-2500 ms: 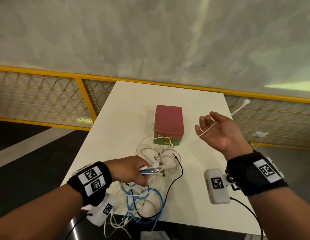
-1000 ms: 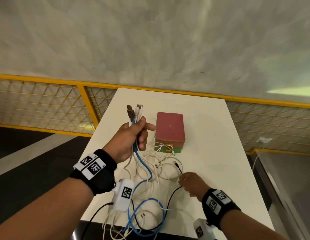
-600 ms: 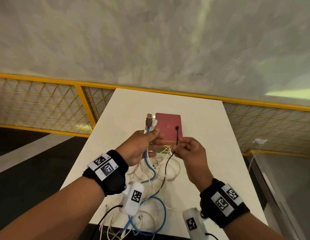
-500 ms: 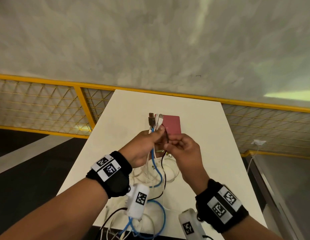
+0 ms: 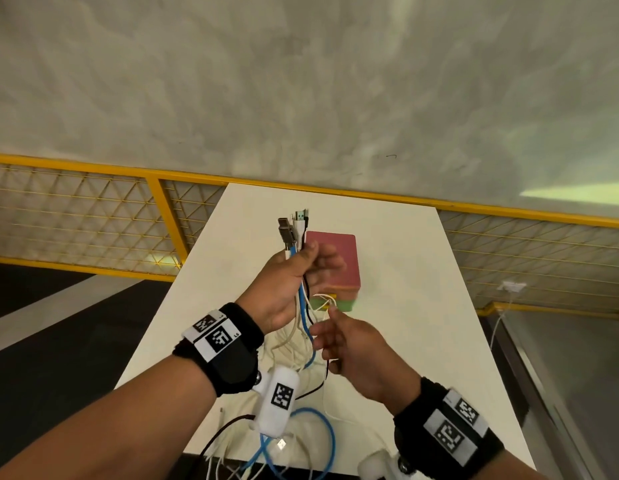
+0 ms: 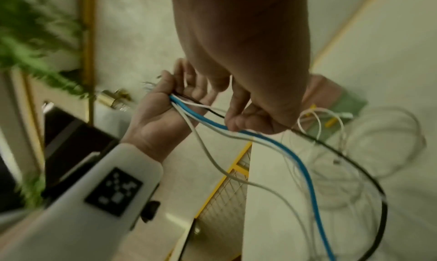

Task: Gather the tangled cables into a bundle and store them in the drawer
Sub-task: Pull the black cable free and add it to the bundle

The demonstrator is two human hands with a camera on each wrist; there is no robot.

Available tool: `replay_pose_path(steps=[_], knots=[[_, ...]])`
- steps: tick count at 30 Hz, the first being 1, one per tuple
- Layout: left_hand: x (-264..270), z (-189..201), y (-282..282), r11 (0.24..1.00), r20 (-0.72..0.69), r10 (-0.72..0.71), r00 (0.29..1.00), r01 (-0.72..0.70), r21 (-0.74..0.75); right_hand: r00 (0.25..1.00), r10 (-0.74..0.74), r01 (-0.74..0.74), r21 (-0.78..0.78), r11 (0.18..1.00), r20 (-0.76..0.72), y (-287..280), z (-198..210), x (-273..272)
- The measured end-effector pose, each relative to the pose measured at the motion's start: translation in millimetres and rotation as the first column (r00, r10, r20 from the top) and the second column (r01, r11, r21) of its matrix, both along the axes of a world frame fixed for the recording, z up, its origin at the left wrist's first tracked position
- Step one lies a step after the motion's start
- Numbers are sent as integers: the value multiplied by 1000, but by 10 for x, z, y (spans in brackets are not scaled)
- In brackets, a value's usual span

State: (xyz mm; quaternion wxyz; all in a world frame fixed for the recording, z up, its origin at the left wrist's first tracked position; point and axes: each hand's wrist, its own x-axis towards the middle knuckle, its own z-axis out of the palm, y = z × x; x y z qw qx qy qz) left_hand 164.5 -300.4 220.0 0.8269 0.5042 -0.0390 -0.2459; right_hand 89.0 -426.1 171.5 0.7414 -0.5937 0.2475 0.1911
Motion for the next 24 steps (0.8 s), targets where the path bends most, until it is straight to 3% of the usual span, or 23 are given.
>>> replay_pose_path(steps=[3, 10, 16, 20, 24], knots=[[-97, -26, -7, 994, -31, -56, 998, 53, -91, 989, -18, 47, 196, 979, -147, 5, -8, 51], [-279, -136, 88, 994, -85, -96, 992, 92, -57, 972, -29, 87, 243, 966, -235, 4, 31, 163], [-323, -138, 306, 992, -129, -124, 984, 124, -9, 949, -145, 249, 385, 889, -279, -25, -125, 182], [-317, 31, 602, 950, -178, -261, 949, 285, 126, 940, -213, 284, 268, 921, -267, -261, -200, 244], [-274, 293, 1054, 889, -189, -417, 889, 442, 118, 852, -429, 514, 330, 792, -299, -647, -348, 259]])
